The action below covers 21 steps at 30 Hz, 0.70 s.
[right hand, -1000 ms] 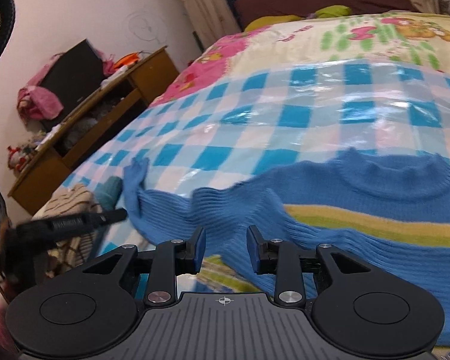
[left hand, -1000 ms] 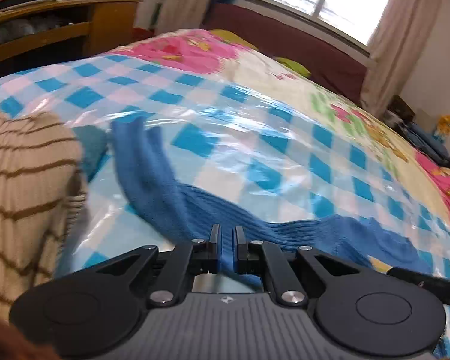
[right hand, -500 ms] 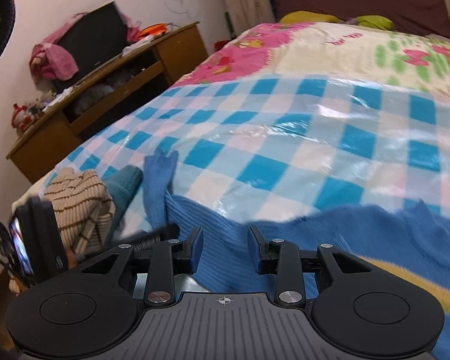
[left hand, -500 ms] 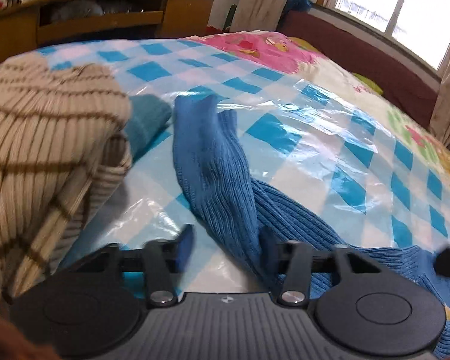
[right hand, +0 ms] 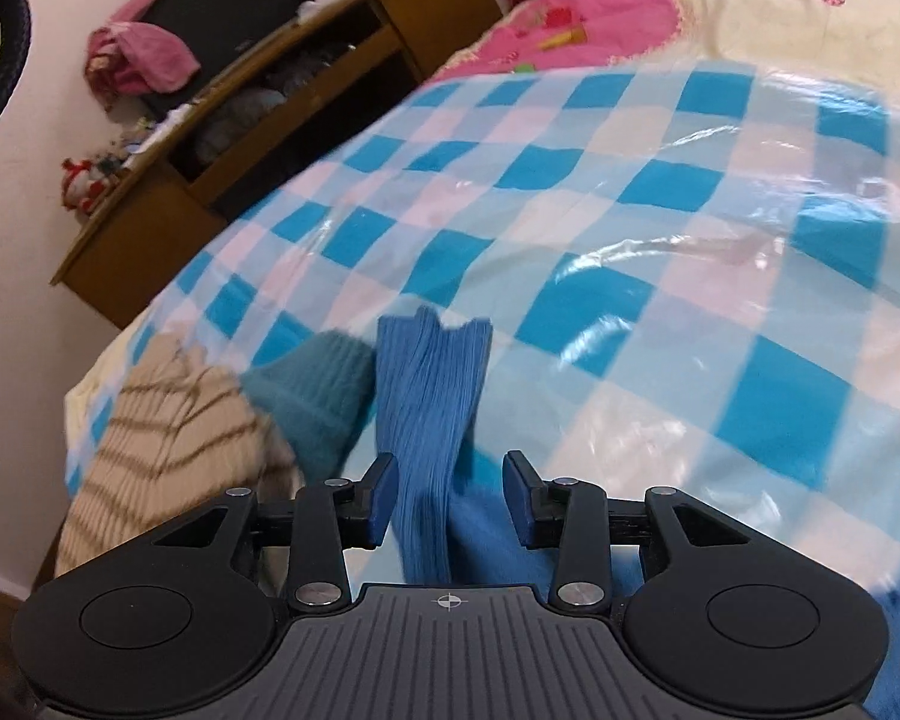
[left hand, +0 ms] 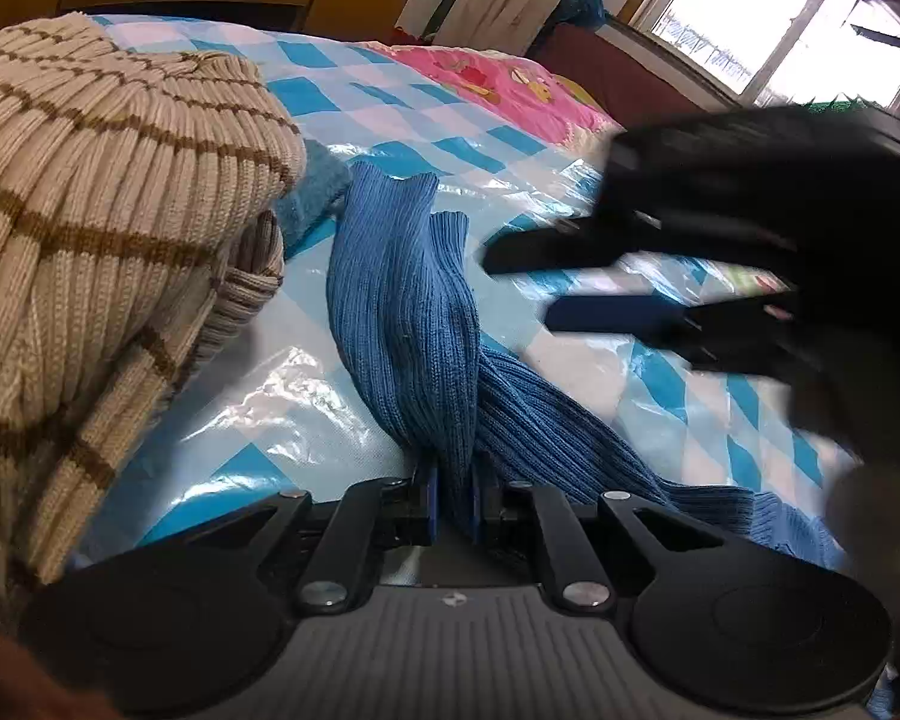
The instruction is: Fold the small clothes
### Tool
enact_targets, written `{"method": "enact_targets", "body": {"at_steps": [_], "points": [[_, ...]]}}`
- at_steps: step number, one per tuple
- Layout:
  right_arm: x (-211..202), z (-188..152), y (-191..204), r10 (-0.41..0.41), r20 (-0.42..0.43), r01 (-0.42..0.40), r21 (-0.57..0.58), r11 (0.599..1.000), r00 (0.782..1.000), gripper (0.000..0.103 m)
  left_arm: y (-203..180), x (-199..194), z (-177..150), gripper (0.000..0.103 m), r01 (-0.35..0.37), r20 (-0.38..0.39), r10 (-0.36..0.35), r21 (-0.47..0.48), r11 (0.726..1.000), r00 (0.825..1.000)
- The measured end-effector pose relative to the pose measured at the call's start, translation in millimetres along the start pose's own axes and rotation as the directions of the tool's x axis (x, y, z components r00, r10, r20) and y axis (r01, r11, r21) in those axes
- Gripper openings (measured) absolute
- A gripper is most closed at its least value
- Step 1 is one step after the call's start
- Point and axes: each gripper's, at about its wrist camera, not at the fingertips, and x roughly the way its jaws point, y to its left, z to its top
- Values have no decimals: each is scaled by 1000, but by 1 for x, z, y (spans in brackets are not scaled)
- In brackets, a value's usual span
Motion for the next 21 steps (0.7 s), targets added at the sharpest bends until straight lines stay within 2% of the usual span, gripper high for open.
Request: {"method": "enact_targets", "body": {"at_steps": [8,9,10,11,14,17,19,21], "points": [[52,12,9,-28,-63,31,42,999,998,38,4,1,-1,16,19,-6,-19,-1,1000,1000],[53,12,10,-30,-58,32,39,999,998,29,4,0,-2,16,20,-4,-20,0,1000,1000],[52,12,12,-36,-53,38,37,999,998,16,4,0,-2,16,20,-2,-20,2,1000,1000],[51,12,13,-36,-53,38,35,999,998,12,3,0,-3,16,20,1,-20,4,1000,1000],[33,11,14,-50,-7,50,20,999,999,11,-2,-1,-6,17,16,10,-16,22,1000,1000],[-2,11,5,-40,69,36,53,998,997,10,-8,-3,-8,26,20,18,-21,49,999,1000],[-32,9,-5,-36,123,25,84,996,992,10,-14,-4,-11,36,26,27,-28,70,997,999],[-69,4,-17,-35,182,14,115,993,983,9,-20,-6,-14,41,35,32,-39,97,995,999]]}}
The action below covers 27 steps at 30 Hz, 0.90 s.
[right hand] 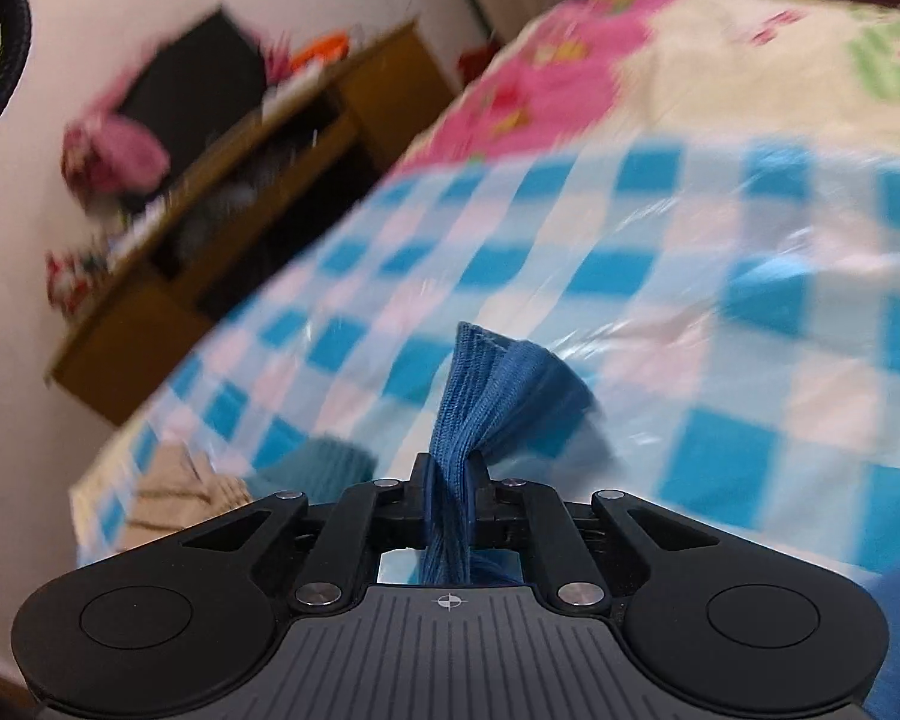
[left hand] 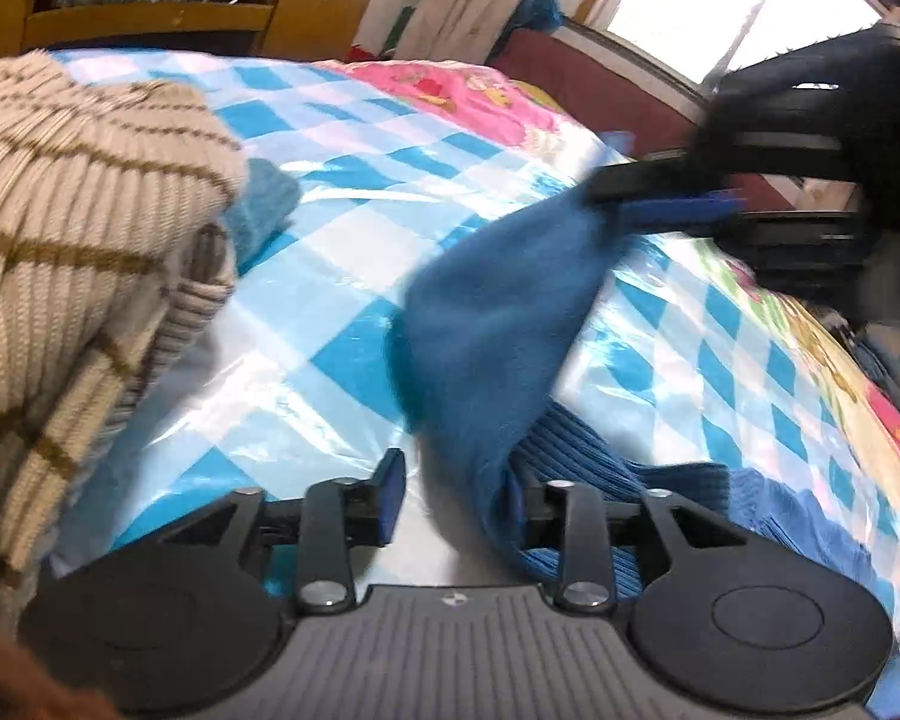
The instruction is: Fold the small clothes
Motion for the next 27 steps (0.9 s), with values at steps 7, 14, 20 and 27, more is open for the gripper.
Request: {"method": "enact_targets", "body": {"at_steps": [7,14,20,27], "points": [[-149,-18,-56,-57,214,38,92,995,975,4,-38,-13,-7,50,82,13,-84,124,989,996],[-266,-79,-132,-200,368,107,256,961,908,4,-98,-27,-29,52,151,-45,-144,342,927,989],[-240,-122,-175,-174,250,67,385,921,952,12,-115,-34,-47,52,122,-70,-102,435,892,992],[-144,-107,-189,-143,147,58,471,880,979,32,-93,-37,-46,53,79,-68,-57,403,912,996]]}}
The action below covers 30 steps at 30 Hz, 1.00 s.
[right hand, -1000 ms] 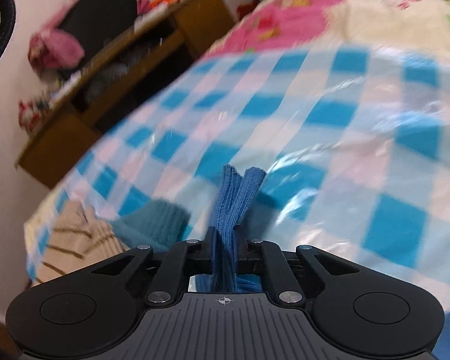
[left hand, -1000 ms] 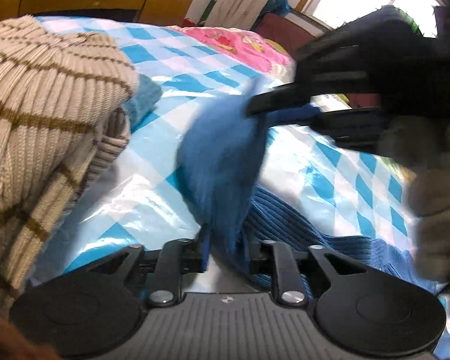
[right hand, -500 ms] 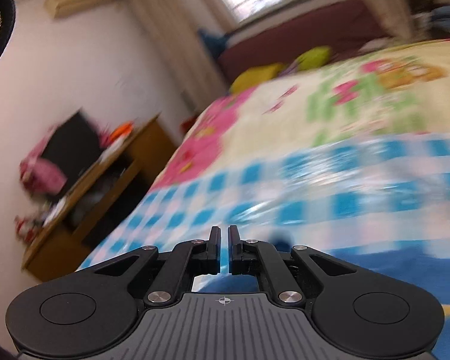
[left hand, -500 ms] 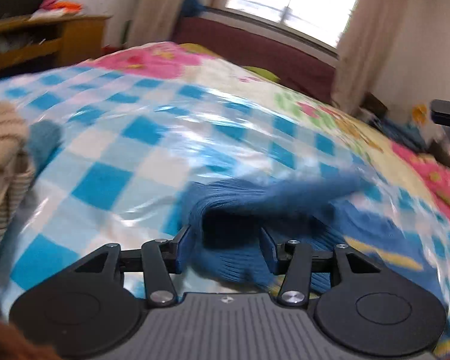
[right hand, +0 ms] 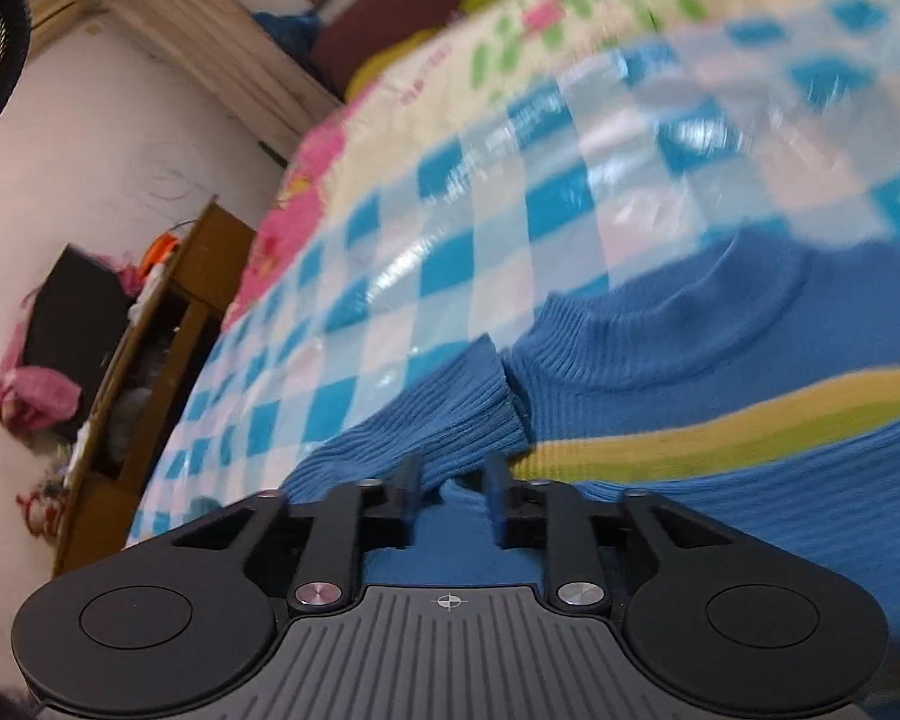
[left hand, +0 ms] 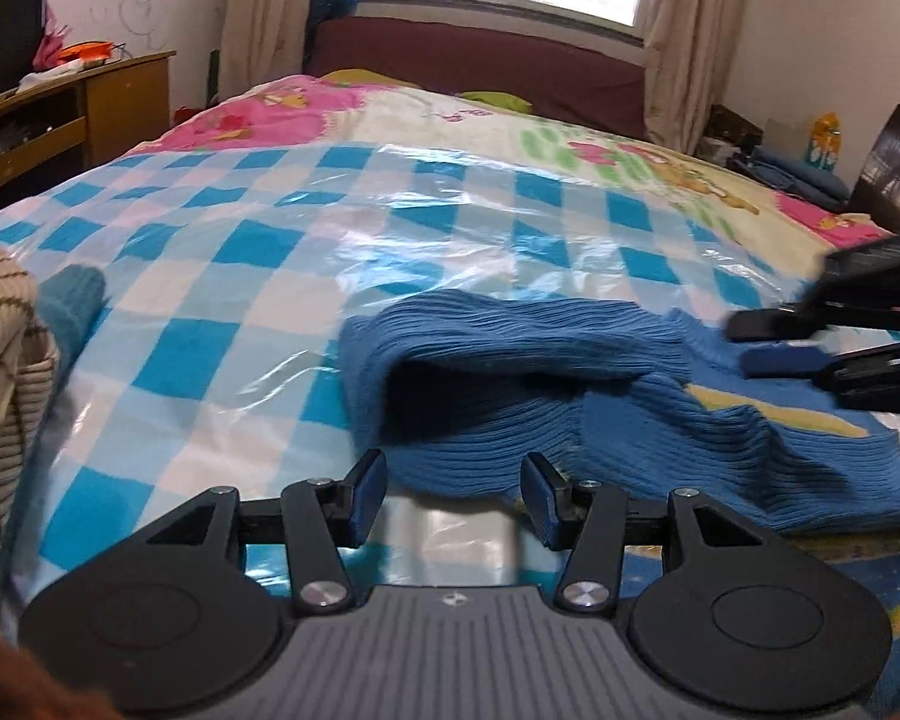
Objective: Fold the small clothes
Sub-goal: 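Grasp the sweater edge with the right tool and fold it over the body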
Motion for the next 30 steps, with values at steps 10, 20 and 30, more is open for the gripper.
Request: {"method": "enact_targets", "body": {"at_steps": [10,20,30], "points": [[49,-6,-37,18,-10,-14,313,950,1000,33,14,-1,-1,53,45,8,-45,-62,997,999],[49,-11,-26,-15,-4,15,287,958,1000,43,15,-6,-2,53,56,17,-55,-78,995,998],[18,4,0,65,102,-84,204,975,993,12,10,-14,2,53,50,25,-48,-55,997,999]]}}
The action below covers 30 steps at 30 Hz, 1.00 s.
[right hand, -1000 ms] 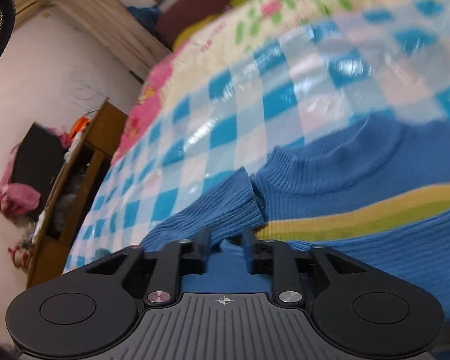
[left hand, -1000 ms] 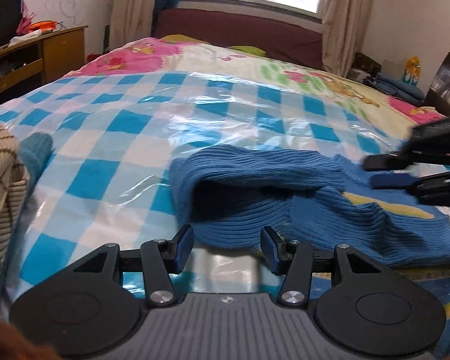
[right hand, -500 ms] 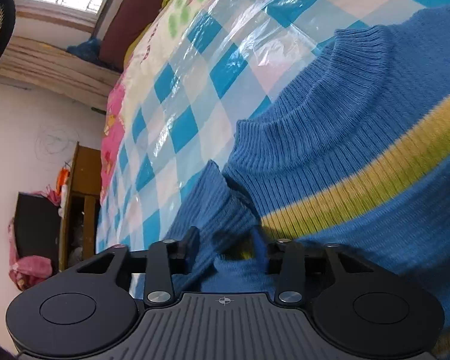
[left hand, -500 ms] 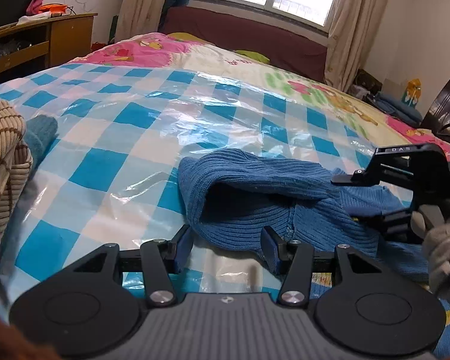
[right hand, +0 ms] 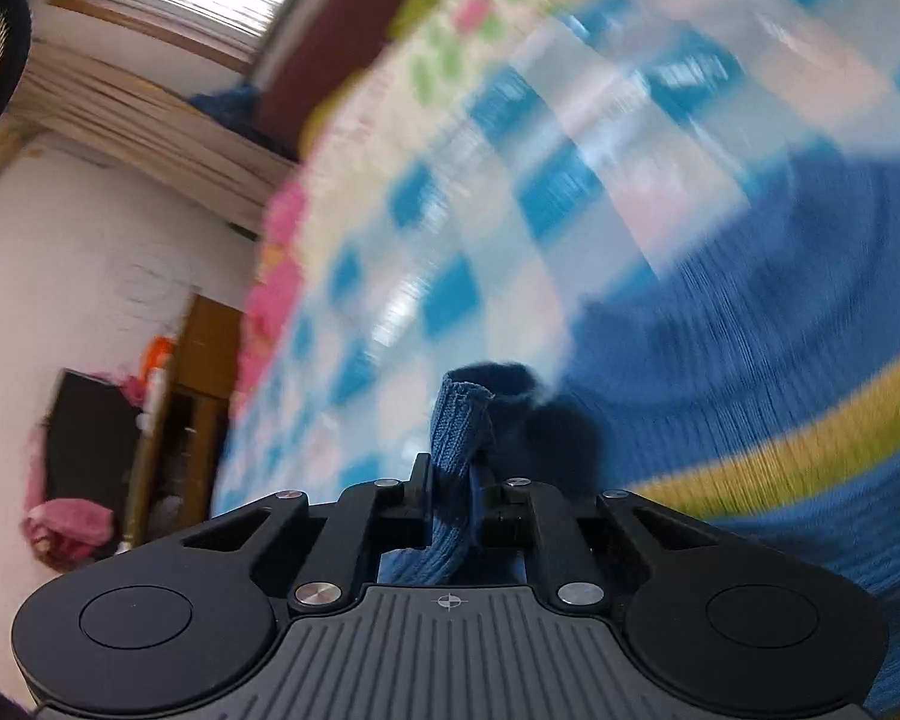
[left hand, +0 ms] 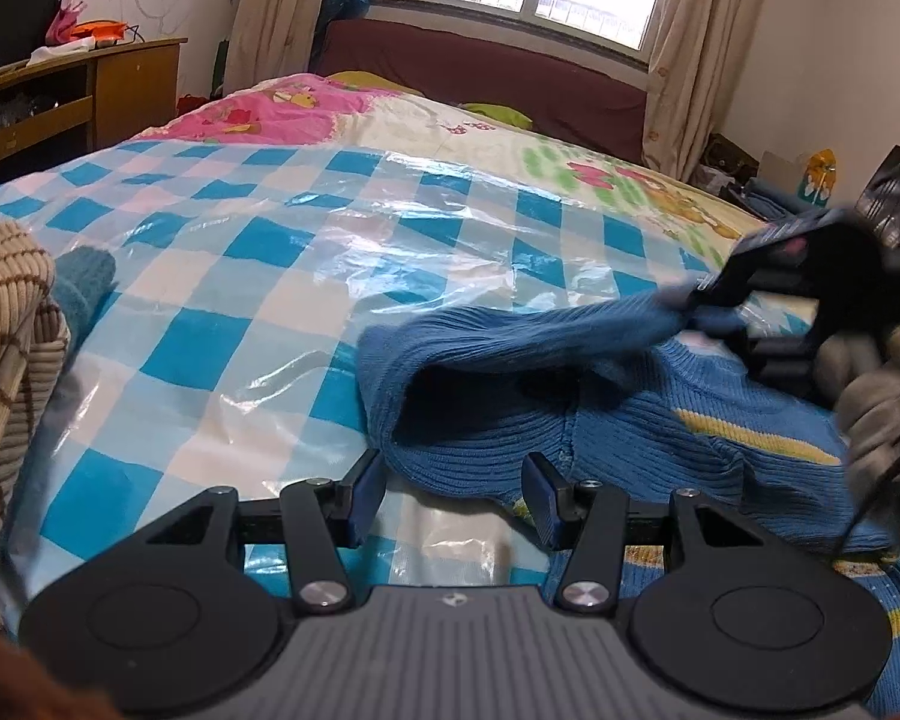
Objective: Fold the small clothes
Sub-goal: 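Grasp the sweater edge with the right tool and fold it over the body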
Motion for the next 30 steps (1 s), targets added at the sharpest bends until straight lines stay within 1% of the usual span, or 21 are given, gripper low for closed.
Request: {"method": "enact_targets", "body": {"at_steps": [2,5,7,9,12,14,17,19,21,22,25,28,30], "points": [[-22,9,9,47,35,-47,-17,999,998,12,-4,-2,3,53,4,10,-4,13,1000,1000],[-60,22,18,102,98,-98,-50,994,990,12,-16,-3,8,54,20,22,-21,41,999,1000],[-86,28,20,117,137,-108,-71,992,984,12,-25,-3,11,54,35,29,-37,63,997,999],[-114,29,11,111,179,-97,-85,992,978,12,-34,-2,13,54,55,29,-57,83,995,998],[-150,24,-17,55,240,-34,-89,995,969,12,-48,6,12,54,78,12,-80,123,989,997],[-162,18,-46,-36,271,55,-62,997,962,12,-56,16,9,54,82,-17,-81,145,986,997],[-161,10,-93,-147,254,145,24,989,956,12,-66,32,3,54,72,-67,-60,189,979,996],[-154,5,-115,-191,221,185,49,981,956,12,-70,40,-2,54,52,-95,-31,225,973,995],[-151,-1,-130,-215,195,202,81,976,957,13,-72,42,-6,54,41,-113,-14,243,969,993],[-150,-4,-133,-216,193,202,90,975,957,15,-72,42,-6,54,37,-117,-8,249,968,993],[-157,-9,-139,-220,202,202,107,974,954,15,-73,43,-5,54,29,-125,3,253,967,992],[-162,-12,-137,-222,201,208,87,974,954,15,-75,42,0,54,29,-111,0,255,967,994],[-169,-15,-133,-222,211,213,65,975,952,13,-78,40,4,55,31,-95,-7,253,967,995]]}}
